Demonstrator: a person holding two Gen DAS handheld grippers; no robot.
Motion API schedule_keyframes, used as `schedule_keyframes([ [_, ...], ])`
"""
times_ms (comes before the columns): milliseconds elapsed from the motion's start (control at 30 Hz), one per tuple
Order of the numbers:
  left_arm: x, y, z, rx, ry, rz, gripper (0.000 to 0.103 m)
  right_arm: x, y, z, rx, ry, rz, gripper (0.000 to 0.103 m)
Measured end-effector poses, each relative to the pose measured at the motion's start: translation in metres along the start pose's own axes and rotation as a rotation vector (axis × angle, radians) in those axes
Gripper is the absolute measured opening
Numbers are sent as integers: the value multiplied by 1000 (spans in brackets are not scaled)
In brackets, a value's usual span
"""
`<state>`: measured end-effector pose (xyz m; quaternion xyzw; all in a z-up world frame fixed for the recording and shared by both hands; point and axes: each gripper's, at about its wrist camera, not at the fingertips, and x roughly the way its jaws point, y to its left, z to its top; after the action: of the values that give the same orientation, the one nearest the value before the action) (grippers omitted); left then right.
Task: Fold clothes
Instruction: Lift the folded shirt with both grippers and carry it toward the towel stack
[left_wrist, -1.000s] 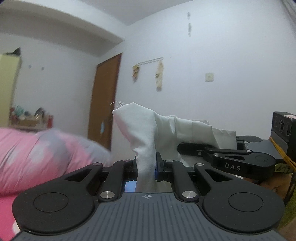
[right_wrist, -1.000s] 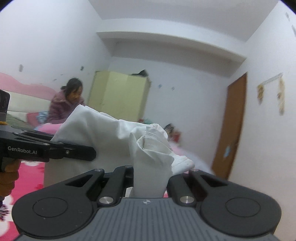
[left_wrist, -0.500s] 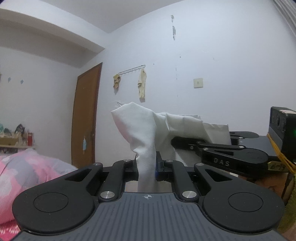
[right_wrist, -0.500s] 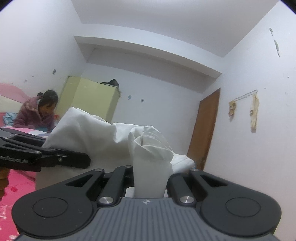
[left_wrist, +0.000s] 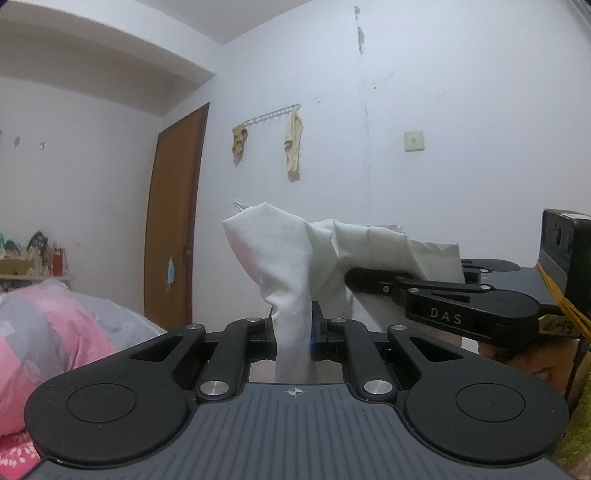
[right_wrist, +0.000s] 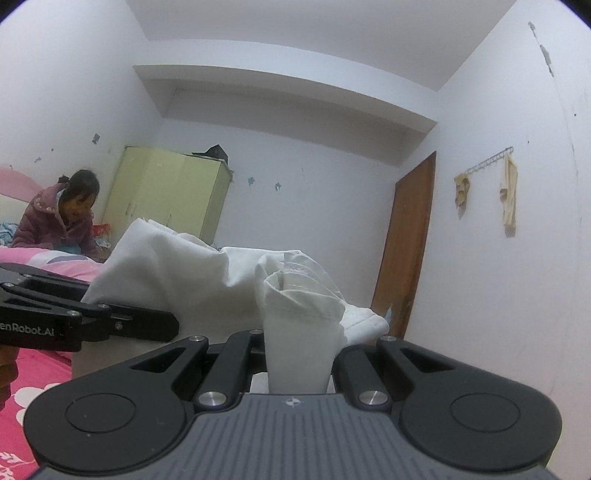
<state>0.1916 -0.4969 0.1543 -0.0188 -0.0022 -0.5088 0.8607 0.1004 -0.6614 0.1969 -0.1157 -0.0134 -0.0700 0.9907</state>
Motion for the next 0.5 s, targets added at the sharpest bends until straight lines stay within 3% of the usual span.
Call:
schedule_keyframes([
  [500,44,36,-16,-8,93,53,10,72,-23,-32,58,84,58,6],
])
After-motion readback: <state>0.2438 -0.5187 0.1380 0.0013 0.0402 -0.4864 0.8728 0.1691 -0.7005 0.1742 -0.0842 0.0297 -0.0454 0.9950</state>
